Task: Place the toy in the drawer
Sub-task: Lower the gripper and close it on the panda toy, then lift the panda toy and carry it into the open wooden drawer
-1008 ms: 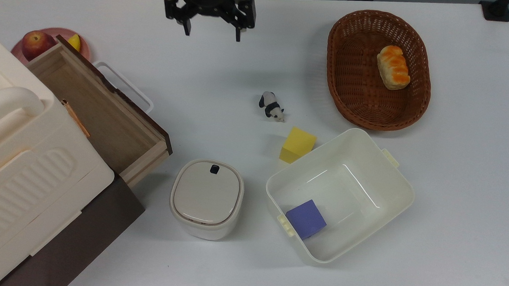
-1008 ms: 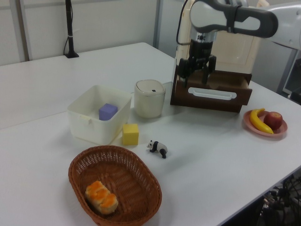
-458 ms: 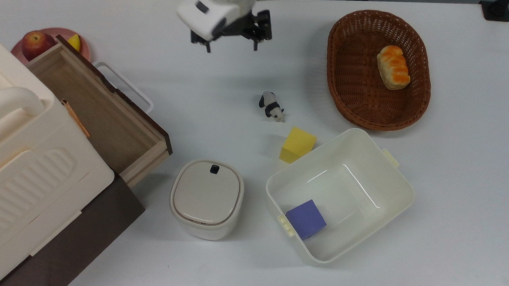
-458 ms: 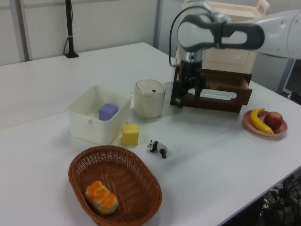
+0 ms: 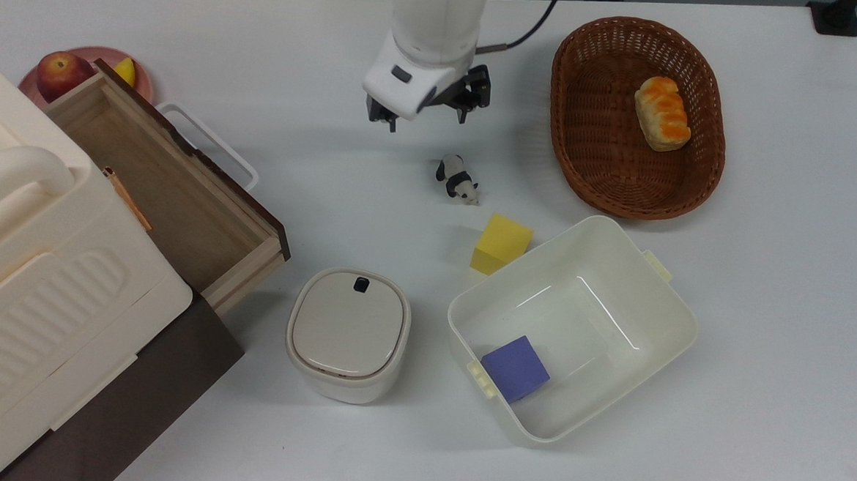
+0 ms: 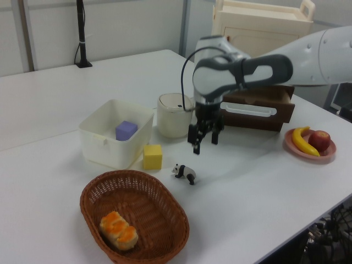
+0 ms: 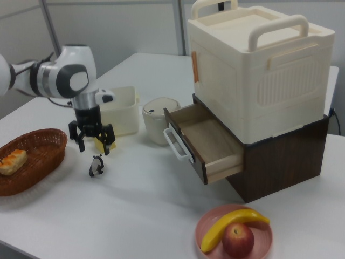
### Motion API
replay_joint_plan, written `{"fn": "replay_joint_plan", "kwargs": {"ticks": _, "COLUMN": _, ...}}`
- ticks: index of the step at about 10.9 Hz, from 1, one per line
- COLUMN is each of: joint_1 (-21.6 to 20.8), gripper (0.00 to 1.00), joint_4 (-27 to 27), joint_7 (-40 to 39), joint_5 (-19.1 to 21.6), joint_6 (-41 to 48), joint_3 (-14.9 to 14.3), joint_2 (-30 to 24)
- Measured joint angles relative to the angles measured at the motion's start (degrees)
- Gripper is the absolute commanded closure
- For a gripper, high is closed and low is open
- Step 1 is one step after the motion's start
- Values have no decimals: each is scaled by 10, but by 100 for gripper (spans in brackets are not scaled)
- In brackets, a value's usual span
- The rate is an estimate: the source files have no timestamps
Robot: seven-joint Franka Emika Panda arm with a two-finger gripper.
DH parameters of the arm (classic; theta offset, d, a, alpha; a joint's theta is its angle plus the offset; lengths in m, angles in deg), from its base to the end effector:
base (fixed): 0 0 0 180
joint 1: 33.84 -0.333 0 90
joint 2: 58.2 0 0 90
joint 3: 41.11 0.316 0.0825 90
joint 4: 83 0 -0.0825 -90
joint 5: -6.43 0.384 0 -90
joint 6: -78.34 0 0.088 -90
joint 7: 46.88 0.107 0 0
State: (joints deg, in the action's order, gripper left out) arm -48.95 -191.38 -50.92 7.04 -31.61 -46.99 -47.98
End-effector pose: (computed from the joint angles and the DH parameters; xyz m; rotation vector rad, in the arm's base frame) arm 0.5767 0.0967 0.3995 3.0974 0.3538 -0.2334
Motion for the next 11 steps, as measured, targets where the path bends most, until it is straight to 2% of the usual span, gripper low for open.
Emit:
{"fn": "replay_joint_plan", "kwargs": {"ticks": 2, "joint_1": -23, "gripper": 9, "joint_4": -16, "joint_7": 0, "joint_5": 0, "joint_6": -24, "joint_3": 0, "joint_2": 27}}
{"fn": "replay_joint_plan", "kwargs": {"ticks": 5, "joint_1": -42, "gripper": 11, "joint_4": -16, "joint_7": 1, "joint_5": -9, "joint_6": -63, "joint_3": 0, "joint_2": 70}}
{"fn": "replay_joint_plan", "kwargs": {"ticks": 8, "joint_1": -42, "gripper": 47, "joint_4": -15, "joint_7": 1, "joint_5": -21, "joint_6": -75, "joint_3": -1, "joint_2": 81}}
{"fn": "replay_joint_plan", "kwargs": {"ticks": 9, "joint_1": -42, "gripper": 63, "joint_4": -14, "joint_7": 1, "joint_5": -25, "joint_6": -77, "joint_3": -1, "joint_2": 83}}
{"fn": "replay_joint_plan", "kwargs": {"ticks": 10, "joint_1": -42, "gripper": 75, "joint_4": -13, "joint_7": 1, "joint_5": -26, "joint_6": -77, "joint_3": -1, "joint_2": 84}}
{"fn": "replay_joint_plan", "kwargs": {"ticks": 11, "joint_1": -43, "gripper": 77, "joint_4": -12, "joint_7": 1, "joint_5": -27, "joint_6": -77, "joint_3": -1, "joint_2": 84}}
